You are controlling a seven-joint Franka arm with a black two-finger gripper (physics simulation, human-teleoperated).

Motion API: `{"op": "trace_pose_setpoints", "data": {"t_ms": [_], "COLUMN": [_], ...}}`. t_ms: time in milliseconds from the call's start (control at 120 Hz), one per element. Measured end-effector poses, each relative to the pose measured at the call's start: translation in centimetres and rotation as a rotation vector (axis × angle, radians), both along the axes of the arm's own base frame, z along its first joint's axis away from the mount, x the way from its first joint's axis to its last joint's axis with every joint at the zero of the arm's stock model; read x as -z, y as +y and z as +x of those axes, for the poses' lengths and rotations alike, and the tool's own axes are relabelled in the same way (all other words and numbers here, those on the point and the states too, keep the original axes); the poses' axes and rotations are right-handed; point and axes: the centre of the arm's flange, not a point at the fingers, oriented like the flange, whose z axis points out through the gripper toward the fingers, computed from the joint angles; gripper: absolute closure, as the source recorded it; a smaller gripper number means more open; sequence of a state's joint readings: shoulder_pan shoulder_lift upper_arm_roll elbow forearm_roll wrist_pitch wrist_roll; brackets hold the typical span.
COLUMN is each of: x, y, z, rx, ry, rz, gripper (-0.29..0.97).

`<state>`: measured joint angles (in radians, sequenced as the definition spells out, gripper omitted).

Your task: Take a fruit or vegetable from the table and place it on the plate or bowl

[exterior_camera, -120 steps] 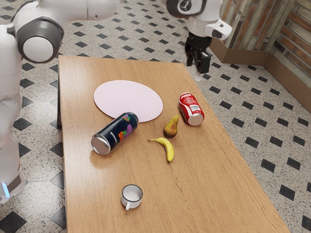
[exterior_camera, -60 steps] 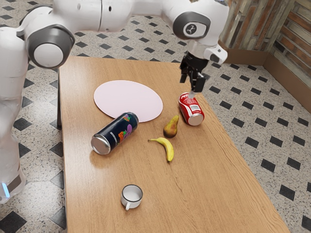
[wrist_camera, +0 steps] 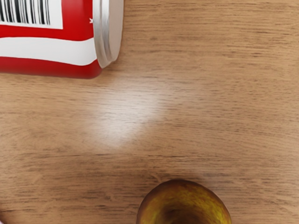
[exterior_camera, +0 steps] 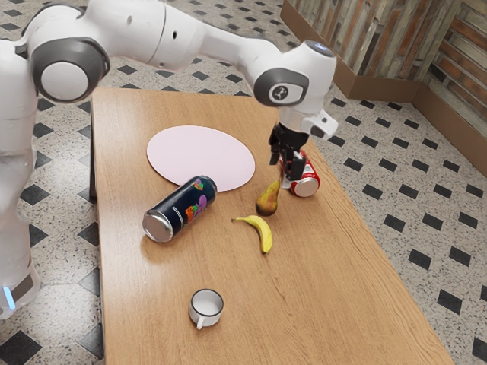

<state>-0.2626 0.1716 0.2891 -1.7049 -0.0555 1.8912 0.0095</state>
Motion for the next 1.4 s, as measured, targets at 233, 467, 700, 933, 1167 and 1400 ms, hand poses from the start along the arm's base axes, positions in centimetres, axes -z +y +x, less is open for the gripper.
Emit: {"op": "trace_pose_setpoints", "data": {"t_ms": [233,467,700,933,1167,1400], "x": [1.4,1.4,1.8,3.0,3.8,5.0], "y": [1.3,0.6,-0.2,-0.8,-0.8,-1.1], "z": [-0.2,0.0,-0.5,-1.4,-1.6,-1.9], "rx": [-0.005,0.021,0.043,0.059,0.063,0.069], "ry": [-0.036,-0.057,-0.054,-0.045,-0.044,-0.040], "rz": [-0.002,0.003,0.001,-0.006,-0.006,-0.009], "gripper": [0.00,0.00,0.00,0.00,0.00,0.00]}}
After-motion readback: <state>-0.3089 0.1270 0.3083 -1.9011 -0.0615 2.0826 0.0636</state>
